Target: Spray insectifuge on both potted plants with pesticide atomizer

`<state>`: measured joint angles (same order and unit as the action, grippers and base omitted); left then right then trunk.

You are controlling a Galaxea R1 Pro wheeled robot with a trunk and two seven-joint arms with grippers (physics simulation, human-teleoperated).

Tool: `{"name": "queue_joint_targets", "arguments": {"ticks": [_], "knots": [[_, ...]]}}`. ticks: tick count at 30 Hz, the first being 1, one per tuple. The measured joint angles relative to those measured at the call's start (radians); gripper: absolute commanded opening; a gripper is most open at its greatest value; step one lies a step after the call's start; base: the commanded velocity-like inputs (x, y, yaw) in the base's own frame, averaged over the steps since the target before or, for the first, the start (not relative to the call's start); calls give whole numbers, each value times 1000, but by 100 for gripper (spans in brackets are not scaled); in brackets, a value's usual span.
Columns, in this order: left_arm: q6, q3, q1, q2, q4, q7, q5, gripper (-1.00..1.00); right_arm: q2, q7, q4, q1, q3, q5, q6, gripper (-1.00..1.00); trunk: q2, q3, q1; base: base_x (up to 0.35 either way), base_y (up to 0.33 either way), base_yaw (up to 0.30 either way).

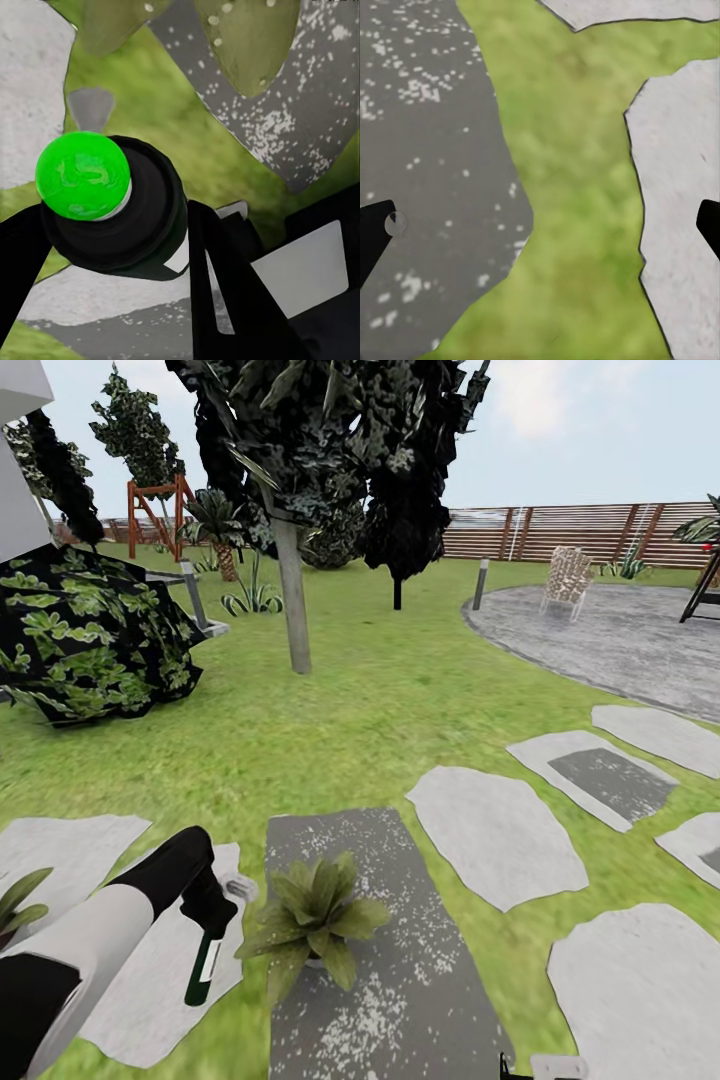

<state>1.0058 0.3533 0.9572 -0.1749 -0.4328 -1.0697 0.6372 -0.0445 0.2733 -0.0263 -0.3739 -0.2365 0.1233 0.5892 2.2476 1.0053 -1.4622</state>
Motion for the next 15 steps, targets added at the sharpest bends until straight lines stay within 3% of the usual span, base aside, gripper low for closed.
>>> {"name": "queue_joint_targets", "arguments": {"ticks": [3,8,12,15], "knots": [[1,-1,1,5,-2,-1,-3,-100,0,0,0,0,0,0,0,100,0,0,0,1,0,0],[0,0,2,39,-2,-2,0,-100,0,0,0,0,-1,0,0,100,0,0,0,0,0,0],[-1,0,8,35,-2,-1,3,-100,0,0,0,0,0,0,0,100,0,0,0,-17,0,0],[-1,0,10,29,-2,-2,3,-100,0,0,0,0,0,0,0,100,0,0,0,-225,0,0]]}}
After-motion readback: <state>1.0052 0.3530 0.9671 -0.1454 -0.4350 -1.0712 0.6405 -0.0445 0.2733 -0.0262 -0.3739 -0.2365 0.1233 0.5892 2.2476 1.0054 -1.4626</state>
